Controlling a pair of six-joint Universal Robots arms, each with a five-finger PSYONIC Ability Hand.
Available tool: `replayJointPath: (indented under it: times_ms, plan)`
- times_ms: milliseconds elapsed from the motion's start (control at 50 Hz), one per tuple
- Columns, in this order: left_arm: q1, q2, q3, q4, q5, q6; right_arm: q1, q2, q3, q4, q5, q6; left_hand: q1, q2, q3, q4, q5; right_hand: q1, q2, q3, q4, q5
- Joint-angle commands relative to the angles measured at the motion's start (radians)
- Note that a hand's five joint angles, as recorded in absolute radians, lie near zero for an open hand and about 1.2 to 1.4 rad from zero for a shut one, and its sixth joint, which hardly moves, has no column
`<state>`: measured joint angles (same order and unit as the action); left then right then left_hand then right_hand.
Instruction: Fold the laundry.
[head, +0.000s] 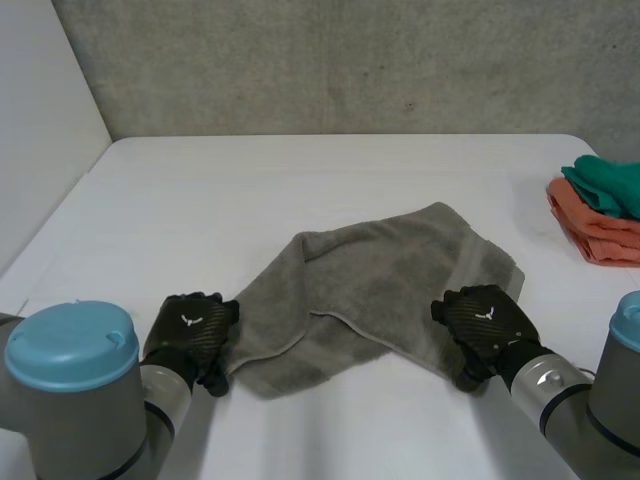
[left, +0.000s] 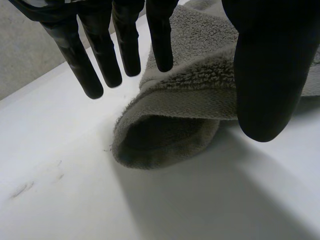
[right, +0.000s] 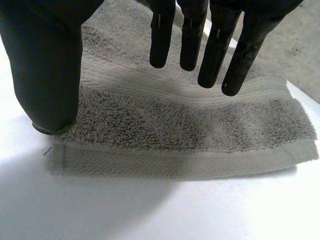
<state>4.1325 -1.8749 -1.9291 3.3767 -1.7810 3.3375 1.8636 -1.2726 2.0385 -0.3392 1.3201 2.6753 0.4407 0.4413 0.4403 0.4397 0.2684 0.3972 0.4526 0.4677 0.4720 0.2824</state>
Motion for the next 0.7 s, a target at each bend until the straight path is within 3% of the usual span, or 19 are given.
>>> replayJointPath:
  times_ms: [20,200,260,440,700]
  plan:
    - [0.017,-0.035,0.035,0.004,0.003,0.0,0.006,0.038,-0.017,0.0,0.005,-0.005,0.204,0.204,0.205,0.205,0.202,0.169,0.114,0.099,0.094,0.11]
    - [0.034,-0.035,0.044,0.056,0.002,0.002,0.008,0.039,-0.024,-0.001,0.002,-0.005,0.498,0.497,0.498,0.499,0.496,0.286,0.231,0.216,0.212,0.227]
    - [0.048,-0.027,0.044,0.055,0.002,0.002,0.008,0.042,-0.032,-0.009,0.001,-0.005,0.592,0.591,0.592,0.593,0.59,0.471,0.416,0.401,0.396,0.411]
    - [0.081,0.046,0.036,0.052,0.005,0.002,0.0,0.075,-0.07,-0.017,0.002,-0.023,0.583,0.583,0.584,0.584,0.581,0.967,0.912,0.897,0.893,0.908]
    - [0.159,0.088,0.036,0.049,0.05,0.0,-0.011,0.096,-0.127,0.003,0.005,-0.089,0.624,0.623,0.624,0.625,0.622,0.999,0.944,0.929,0.924,0.939]
